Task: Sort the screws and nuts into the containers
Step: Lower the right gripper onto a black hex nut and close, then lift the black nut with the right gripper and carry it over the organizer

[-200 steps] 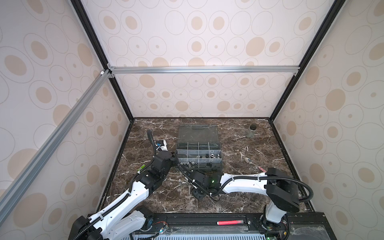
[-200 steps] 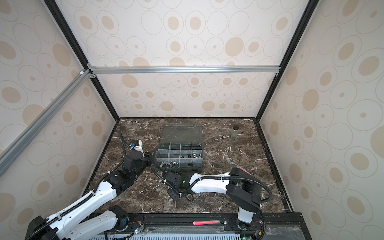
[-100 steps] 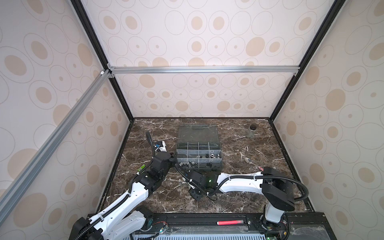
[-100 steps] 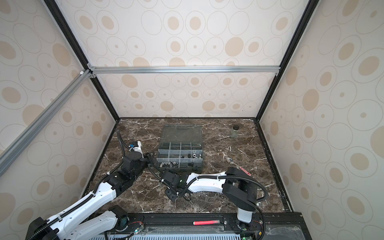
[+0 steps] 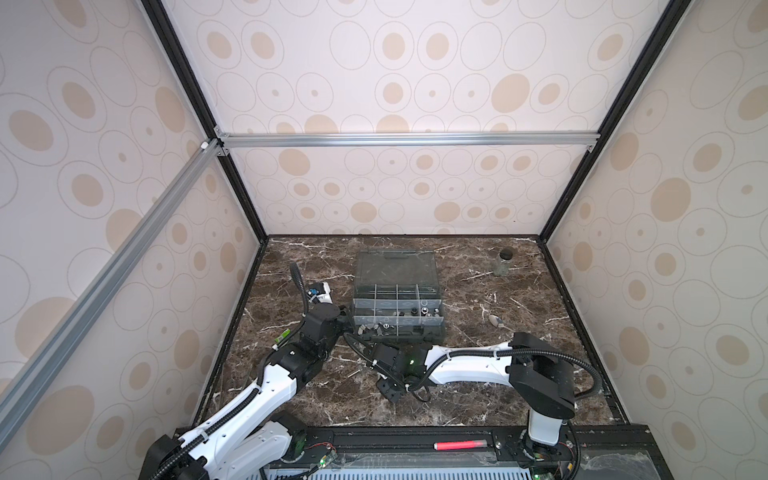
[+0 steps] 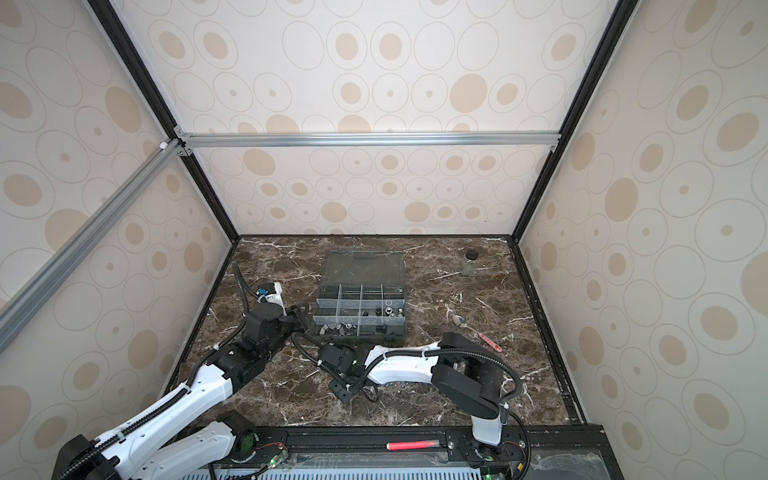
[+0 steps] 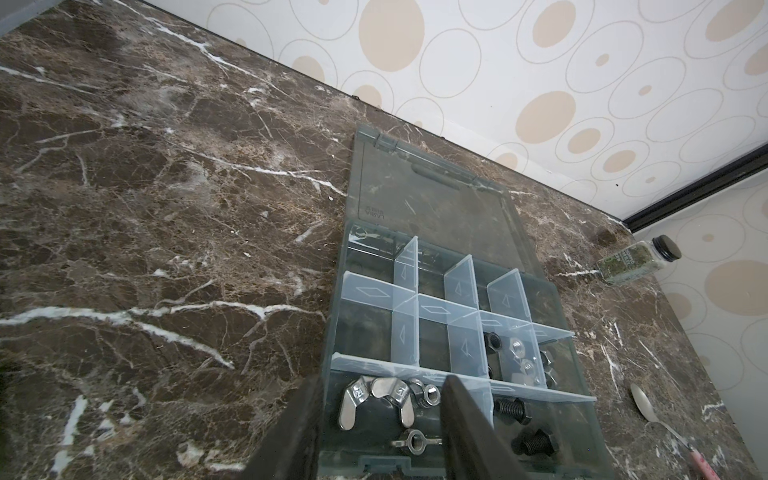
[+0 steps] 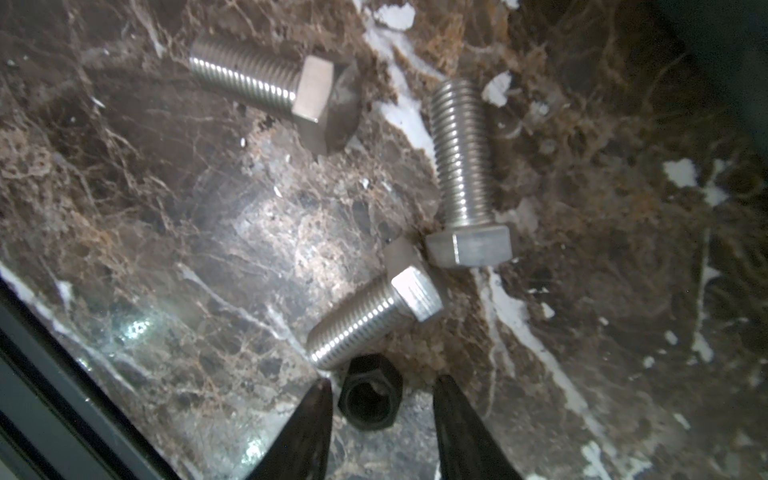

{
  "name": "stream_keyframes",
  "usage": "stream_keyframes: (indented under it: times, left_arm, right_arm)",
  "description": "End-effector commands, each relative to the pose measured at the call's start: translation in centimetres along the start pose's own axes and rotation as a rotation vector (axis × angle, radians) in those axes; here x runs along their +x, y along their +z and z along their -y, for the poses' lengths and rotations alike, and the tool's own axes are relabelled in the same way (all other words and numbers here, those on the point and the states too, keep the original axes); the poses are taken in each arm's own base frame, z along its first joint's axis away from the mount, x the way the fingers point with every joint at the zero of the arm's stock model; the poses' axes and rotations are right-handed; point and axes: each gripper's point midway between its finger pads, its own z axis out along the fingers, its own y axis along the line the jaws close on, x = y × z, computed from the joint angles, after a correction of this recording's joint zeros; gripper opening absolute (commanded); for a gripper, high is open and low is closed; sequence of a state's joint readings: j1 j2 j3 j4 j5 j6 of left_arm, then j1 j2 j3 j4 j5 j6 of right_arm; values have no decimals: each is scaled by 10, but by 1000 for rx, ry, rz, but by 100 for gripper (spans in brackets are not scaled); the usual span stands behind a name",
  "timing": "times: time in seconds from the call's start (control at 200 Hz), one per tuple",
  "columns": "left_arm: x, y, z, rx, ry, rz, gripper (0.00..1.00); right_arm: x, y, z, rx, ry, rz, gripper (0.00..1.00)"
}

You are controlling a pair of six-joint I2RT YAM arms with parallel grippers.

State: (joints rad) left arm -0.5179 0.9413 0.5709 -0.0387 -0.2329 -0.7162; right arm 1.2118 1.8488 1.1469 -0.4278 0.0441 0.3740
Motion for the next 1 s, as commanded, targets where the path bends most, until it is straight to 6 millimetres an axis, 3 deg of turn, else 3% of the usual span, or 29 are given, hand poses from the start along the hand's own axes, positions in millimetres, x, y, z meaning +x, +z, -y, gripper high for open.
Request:
stream_keyframes:
  times: [0.0,0.35,0.62,0.81,0.995]
  left_arm:
    - [-5,1,1,3,-23,13,46]
    - [-2,1,-2,-4,-19,3,46]
    - [-2,1,-2,-3,-24,2,45]
    - [1,2,-5,-12,-21,-7,44]
    - [2,3,-5,-9,-29,-10,43]
  right_arm:
    - [3,3,5,47,10,-25,42]
    - [6,9,8,74,31,-51,31]
    - [4,3,10,74,40,-18,25]
    - [-12,-23,33,108,15,45,24]
    - [-54,-71,73,121,40,191,25]
